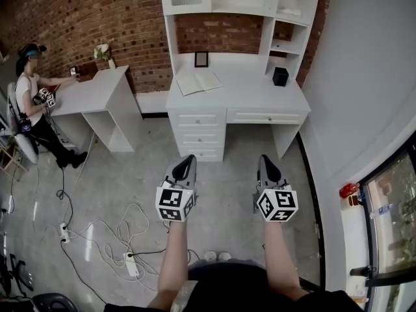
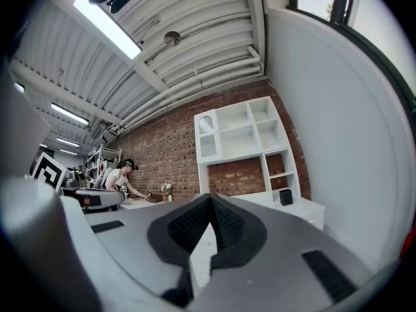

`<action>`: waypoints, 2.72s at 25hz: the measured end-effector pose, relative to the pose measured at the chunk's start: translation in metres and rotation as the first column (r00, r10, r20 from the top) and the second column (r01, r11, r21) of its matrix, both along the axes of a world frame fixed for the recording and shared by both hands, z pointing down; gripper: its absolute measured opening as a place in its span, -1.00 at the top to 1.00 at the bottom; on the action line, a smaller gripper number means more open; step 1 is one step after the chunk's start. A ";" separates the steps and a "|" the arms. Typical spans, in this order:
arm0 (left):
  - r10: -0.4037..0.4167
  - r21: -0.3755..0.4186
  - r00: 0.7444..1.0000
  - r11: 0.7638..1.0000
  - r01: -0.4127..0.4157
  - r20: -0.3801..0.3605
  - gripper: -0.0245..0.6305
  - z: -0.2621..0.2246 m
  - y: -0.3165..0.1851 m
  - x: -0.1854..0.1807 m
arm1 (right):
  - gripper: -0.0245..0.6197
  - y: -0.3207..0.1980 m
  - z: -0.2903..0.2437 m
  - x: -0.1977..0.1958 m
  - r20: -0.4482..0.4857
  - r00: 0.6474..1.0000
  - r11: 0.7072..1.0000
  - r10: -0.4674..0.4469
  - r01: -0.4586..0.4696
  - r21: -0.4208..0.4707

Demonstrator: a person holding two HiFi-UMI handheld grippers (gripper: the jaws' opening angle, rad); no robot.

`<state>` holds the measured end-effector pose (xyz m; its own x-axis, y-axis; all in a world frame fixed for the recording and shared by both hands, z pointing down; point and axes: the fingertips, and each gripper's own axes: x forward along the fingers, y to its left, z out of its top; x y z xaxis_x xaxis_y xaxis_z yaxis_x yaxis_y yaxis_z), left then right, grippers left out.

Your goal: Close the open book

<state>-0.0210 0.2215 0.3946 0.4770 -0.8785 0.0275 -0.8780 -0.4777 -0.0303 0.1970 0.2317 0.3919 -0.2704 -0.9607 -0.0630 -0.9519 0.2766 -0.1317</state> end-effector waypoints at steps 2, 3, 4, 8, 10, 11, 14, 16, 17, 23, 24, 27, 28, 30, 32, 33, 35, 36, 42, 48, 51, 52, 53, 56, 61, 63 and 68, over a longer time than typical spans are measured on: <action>0.001 -0.001 1.000 1.000 -0.001 0.001 0.90 0.001 -0.001 -0.001 | 0.93 0.000 -0.001 -0.001 0.021 1.000 1.000 -0.006 0.006 0.010; 0.001 -0.001 1.000 1.000 -0.001 0.001 0.90 0.001 -0.001 -0.002 | 0.93 0.001 -0.003 -0.002 0.032 0.999 1.000 -0.007 0.007 0.016; 0.000 -0.002 1.000 1.000 0.000 0.000 0.90 0.001 -0.001 -0.003 | 0.93 0.001 -0.004 -0.002 0.041 0.999 1.000 -0.006 0.006 0.021; -0.002 -0.005 1.000 1.000 0.002 -0.005 0.90 0.002 0.000 -0.005 | 0.93 0.001 -0.003 -0.003 0.041 0.999 1.000 -0.009 0.008 0.018; -0.004 -0.007 1.000 1.000 0.003 -0.007 0.90 0.004 0.001 -0.006 | 0.93 0.002 0.000 -0.004 0.035 0.999 1.000 -0.016 0.015 0.014; -0.004 -0.009 1.000 1.000 0.004 -0.008 0.90 0.005 0.002 -0.006 | 0.93 0.003 0.001 -0.005 0.030 0.999 1.000 -0.023 0.022 0.012; -0.005 -0.017 1.000 1.000 0.005 -0.010 0.90 0.007 0.002 -0.007 | 0.93 0.004 0.004 -0.013 0.008 0.999 0.999 -0.047 0.047 0.005; -0.004 -0.023 1.000 1.000 0.004 -0.009 0.90 0.008 0.001 -0.008 | 0.93 0.003 0.004 -0.019 -0.006 0.998 0.998 -0.066 0.066 0.004; -0.005 -0.026 1.000 1.000 0.004 -0.009 0.90 0.009 0.001 -0.008 | 0.93 0.003 0.003 -0.022 -0.010 0.997 0.997 -0.075 0.075 0.004; -0.014 -0.036 1.000 0.999 0.014 -0.009 0.90 0.014 0.003 -0.014 | 0.75 0.003 -0.002 -0.033 0.003 0.991 0.990 -0.137 0.137 0.015; -0.016 -0.038 1.000 0.999 0.016 -0.010 0.90 0.014 0.003 -0.015 | 0.72 0.003 -0.005 -0.034 0.002 0.990 0.989 -0.144 0.144 0.025; -0.021 -0.042 1.000 0.999 0.021 -0.011 0.90 0.015 0.004 -0.017 | 0.59 0.005 -0.010 -0.036 0.008 0.988 0.987 -0.154 0.154 0.046; -0.022 -0.043 1.000 0.999 0.021 -0.011 0.90 0.015 0.005 -0.017 | 0.54 0.005 -0.010 -0.035 0.009 0.988 0.987 -0.152 0.151 0.048; -0.021 -0.046 1.000 0.999 0.020 -0.011 0.90 0.017 0.006 -0.017 | 0.48 0.005 -0.008 -0.034 0.014 0.989 0.989 -0.144 0.144 0.047; -0.020 -0.054 1.000 0.998 0.020 -0.012 0.90 0.021 0.006 -0.017 | 0.44 0.005 -0.004 -0.032 0.017 0.990 0.990 -0.139 0.138 0.038; -0.020 -0.060 1.000 0.998 0.019 -0.014 0.90 0.024 0.007 -0.018 | 0.42 0.004 -0.001 -0.032 0.018 0.990 0.990 -0.138 0.137 0.032; -0.020 -0.076 1.000 0.997 0.019 -0.017 0.90 0.032 0.007 -0.018 | 0.42 0.004 0.005 -0.032 0.020 0.990 0.991 -0.137 0.136 0.016; -0.020 -0.083 1.000 0.996 0.019 -0.017 0.90 0.035 0.007 -0.019 | 0.41 0.004 0.009 -0.032 0.022 0.990 0.991 -0.137 0.136 0.009; -0.018 -0.104 1.000 0.995 0.016 -0.018 0.90 0.047 0.001 -0.025 | 0.40 -0.004 0.022 -0.038 0.024 0.991 0.991 -0.134 0.134 -0.021; -0.024 -0.080 0.999 0.997 0.021 -0.034 0.90 0.039 -0.019 -0.043 | 0.40 -0.023 0.017 -0.049 0.009 0.992 0.992 -0.127 0.127 -0.013; -0.014 -0.060 0.999 0.998 0.012 -0.031 0.90 0.032 -0.027 -0.050 | 0.40 -0.028 0.012 -0.054 0.009 0.994 0.994 -0.110 0.110 0.003; -0.012 -0.055 0.999 0.998 0.010 -0.031 0.90 0.030 -0.030 -0.052 | 0.40 -0.030 0.011 -0.054 0.007 0.994 0.994 -0.105 0.105 0.007; -0.012 -0.054 0.999 0.998 0.011 -0.031 0.90 0.030 -0.033 -0.054 | 0.40 -0.032 0.011 -0.055 0.007 0.995 0.995 -0.102 0.102 0.007; -0.025 -0.058 0.999 0.998 0.023 -0.035 0.90 0.032 -0.041 -0.062 | 0.40 -0.040 0.017 -0.056 0.009 0.995 0.995 -0.103 0.103 -0.007; -0.042 -0.037 0.998 0.999 0.040 -0.038 0.90 0.029 -0.064 -0.069 | 0.40 -0.064 0.018 -0.055 -0.001 0.994 0.994 -0.107 0.107 -0.008; -0.044 -0.032 0.998 0.999 0.042 -0.037 0.90 0.029 -0.077 -0.070 | 0.40 -0.077 0.019 -0.055 -0.008 0.994 0.994 -0.113 0.113 -0.007; -0.068 -0.002 0.997 0.998 0.068 -0.039 0.90 0.021 -0.123 -0.075 | 0.40 -0.131 0.012 -0.056 -0.017 0.990 0.990 -0.138 0.139 0.018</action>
